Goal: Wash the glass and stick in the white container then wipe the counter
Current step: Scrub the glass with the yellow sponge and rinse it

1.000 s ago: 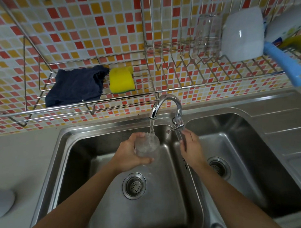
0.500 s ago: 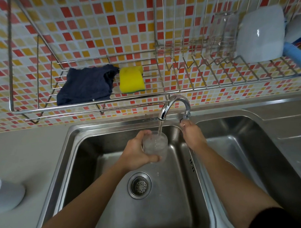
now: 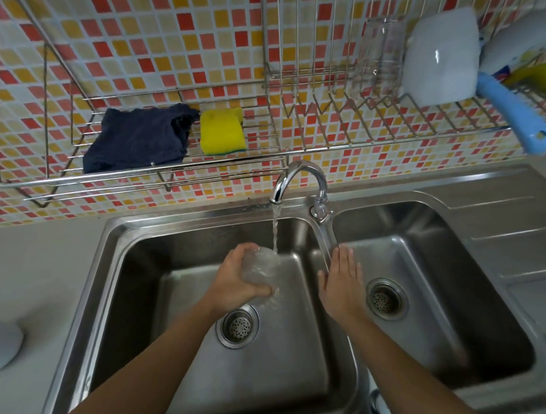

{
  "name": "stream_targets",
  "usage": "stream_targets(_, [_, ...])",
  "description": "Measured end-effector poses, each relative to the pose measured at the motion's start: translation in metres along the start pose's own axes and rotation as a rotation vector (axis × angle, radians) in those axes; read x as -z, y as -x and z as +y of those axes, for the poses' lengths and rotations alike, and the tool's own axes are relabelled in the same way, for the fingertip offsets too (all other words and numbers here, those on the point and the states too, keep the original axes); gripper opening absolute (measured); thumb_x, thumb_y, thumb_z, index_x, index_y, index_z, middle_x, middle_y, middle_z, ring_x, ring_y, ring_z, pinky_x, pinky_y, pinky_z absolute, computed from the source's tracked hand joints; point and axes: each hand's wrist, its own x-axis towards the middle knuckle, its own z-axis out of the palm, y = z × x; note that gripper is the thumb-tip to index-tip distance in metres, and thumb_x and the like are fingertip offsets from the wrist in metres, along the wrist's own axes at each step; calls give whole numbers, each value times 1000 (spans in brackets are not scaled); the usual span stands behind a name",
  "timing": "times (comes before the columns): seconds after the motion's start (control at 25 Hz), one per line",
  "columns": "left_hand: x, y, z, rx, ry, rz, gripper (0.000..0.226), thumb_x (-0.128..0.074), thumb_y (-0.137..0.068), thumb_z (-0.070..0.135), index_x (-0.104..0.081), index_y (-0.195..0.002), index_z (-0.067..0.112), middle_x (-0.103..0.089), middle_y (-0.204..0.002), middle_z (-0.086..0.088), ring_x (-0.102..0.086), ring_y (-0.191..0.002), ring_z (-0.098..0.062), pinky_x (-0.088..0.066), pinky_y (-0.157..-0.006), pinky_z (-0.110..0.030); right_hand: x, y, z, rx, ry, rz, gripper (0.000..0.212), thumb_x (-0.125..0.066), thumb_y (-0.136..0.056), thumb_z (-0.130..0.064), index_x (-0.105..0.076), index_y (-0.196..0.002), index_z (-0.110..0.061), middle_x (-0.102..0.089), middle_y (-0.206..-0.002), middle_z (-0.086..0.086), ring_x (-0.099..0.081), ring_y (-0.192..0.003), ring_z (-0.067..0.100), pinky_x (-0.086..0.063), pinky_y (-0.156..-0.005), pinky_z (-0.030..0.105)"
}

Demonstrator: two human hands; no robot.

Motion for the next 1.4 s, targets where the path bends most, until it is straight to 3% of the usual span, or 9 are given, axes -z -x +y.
stream_targets(0.08, [2,0,-4,12,-288,-44,85,-79,-43,34,-48,-122,33,-49,-117,2,-49,-108,-16,-44,-87,-25,-9,16,8,41,61,-36,72,-1,-87,-42,-6,-146,-1,-1,-156,15,0,-144,29,3,-111,39])
stream_targets(0.2, [5,3,-1,33,-715,-92,89,-77,-55,39,-38,-135,37,-41,-125,4,-40,-118,-22,-42,-95,-40,-11,16,8,30,48,-74,58,-17,-98,-28,4,-146,-2,9,-156,14,11,-143,25,9,-111,37])
stream_targets(0.32, [8,4,3,14,-1036,-119,85,-72,-66,37,-30,-140,38,-36,-132,4,-33,-123,-22,-36,-96,-47,-12,17,6,14,85,-68,57,-20,-99,-18,11,-145,-3,14,-155,14,14,-143,25,12,-110,35])
stream_targets(0.64, [10,2,14,-254,-1464,-101,84,-68,-74,30,-22,-144,29,-32,-137,-3,-33,-122,-27,-34,-92,-49,-8,16,4,31,93,-91,61,-23,-96,-13,12,-144,-3,16,-155,15,14,-143,25,12,-110,34])
stream_targets(0.84, [13,15,27,-410,-1582,-54,88,-70,-75,32,-19,-146,23,-31,-137,-5,-31,-124,-29,-34,-91,-51,7,20,0,35,109,-155,58,-18,-99,-24,10,-145,-1,15,-155,16,14,-143,26,5,-115,37])
stream_targets(0.96, [25,34,29,-291,-1397,17,85,-72,-73,35,-24,-143,26,-32,-135,-3,-33,-123,-28,-36,-92,-50,20,37,-15,106,111,-139,57,-16,-100,-28,10,-145,-2,14,-155,15,14,-143,25,5,-115,37])
stream_targets(1.04, [40,47,23,-83,-891,84,85,-78,-66,32,-31,-137,24,-37,-131,-4,-40,-118,-26,-43,-90,-43,27,52,-33,161,72,-113,57,-17,-100,-28,7,-146,-4,11,-156,14,12,-143,23,4,-116,35])
stream_targets(1.16, [72,70,9,83,-259,144,85,-84,-58,22,-36,-128,15,-47,-121,-5,-51,-99,-19,-48,-61,-19,29,70,-71,245,25,-78,57,-20,-100,-29,1,-147,-5,4,-157,11,7,-144,21,4,-116,32])
stream_targets(1.4, [187,127,-7,-5,-183,345,75,-85,-59,26,-40,-118,16,-53,-106,3,-54,-97,-16,-41,-69,-20,14,104,-208,438,-44,-66,58,-24,-100,-30,-4,-147,-3,0,-157,12,3,-145,21,3,-115,29])
